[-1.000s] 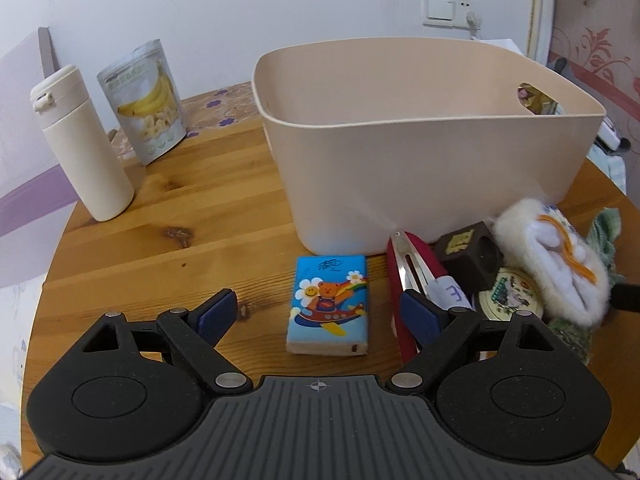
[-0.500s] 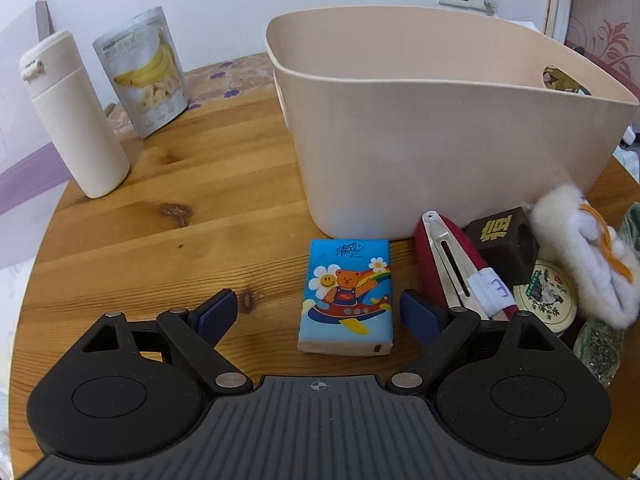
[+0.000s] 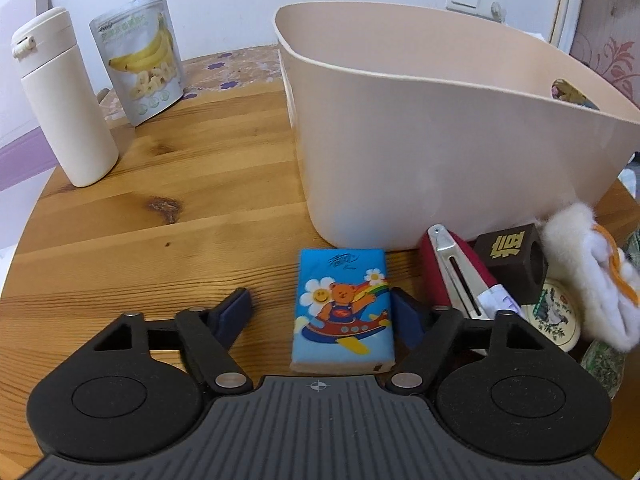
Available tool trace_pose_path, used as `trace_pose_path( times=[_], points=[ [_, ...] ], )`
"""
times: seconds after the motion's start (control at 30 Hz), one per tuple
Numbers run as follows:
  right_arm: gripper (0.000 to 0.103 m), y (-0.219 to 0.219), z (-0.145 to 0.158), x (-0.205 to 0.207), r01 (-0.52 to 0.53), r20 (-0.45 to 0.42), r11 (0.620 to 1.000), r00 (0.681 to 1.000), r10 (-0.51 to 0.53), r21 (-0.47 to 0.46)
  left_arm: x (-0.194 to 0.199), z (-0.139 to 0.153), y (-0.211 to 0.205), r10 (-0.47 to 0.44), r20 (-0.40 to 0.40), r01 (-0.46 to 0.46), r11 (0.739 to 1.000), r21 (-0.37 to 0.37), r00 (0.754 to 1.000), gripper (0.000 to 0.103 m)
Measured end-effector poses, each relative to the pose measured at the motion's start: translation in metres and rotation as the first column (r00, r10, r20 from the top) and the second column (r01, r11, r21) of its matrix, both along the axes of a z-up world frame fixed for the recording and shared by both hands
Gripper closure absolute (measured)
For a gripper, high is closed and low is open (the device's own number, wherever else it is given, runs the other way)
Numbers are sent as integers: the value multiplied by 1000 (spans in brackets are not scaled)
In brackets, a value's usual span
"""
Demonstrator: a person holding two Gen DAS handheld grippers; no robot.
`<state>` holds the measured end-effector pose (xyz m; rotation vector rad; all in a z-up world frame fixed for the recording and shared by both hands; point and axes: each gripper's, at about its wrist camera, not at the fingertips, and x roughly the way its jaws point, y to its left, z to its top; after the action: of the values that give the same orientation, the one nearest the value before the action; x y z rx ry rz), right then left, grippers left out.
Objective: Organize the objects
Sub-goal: 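Grasp the blue tissue pack with left gripper while right grasps green scrunchie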
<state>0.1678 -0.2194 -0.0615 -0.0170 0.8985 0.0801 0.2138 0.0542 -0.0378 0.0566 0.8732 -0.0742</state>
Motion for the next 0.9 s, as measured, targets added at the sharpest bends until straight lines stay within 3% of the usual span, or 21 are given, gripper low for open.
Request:
trace_pose_path(
  times=[0.2,0.5,0.7,0.9],
  points=[
    [46,-1,3,-2,-2,12,1000,1000,2,-8,-2,2,-2,-16,10,16,1000,-5,1000,55],
    [73,5,5,-9,-43,19,999,999,44,-33,-10,2,-1,-13,8,13,1000,1,1000,57],
    [81,4,8,-14,-45,22,999,999,45,-26,-19,5,4,-3,13,3,1000,-2,1000,57],
    [82,3,14,-21,-35,38,999,999,36,-23,-27,9,6,1,23,-1,1000,-8,1000,57]
  ],
)
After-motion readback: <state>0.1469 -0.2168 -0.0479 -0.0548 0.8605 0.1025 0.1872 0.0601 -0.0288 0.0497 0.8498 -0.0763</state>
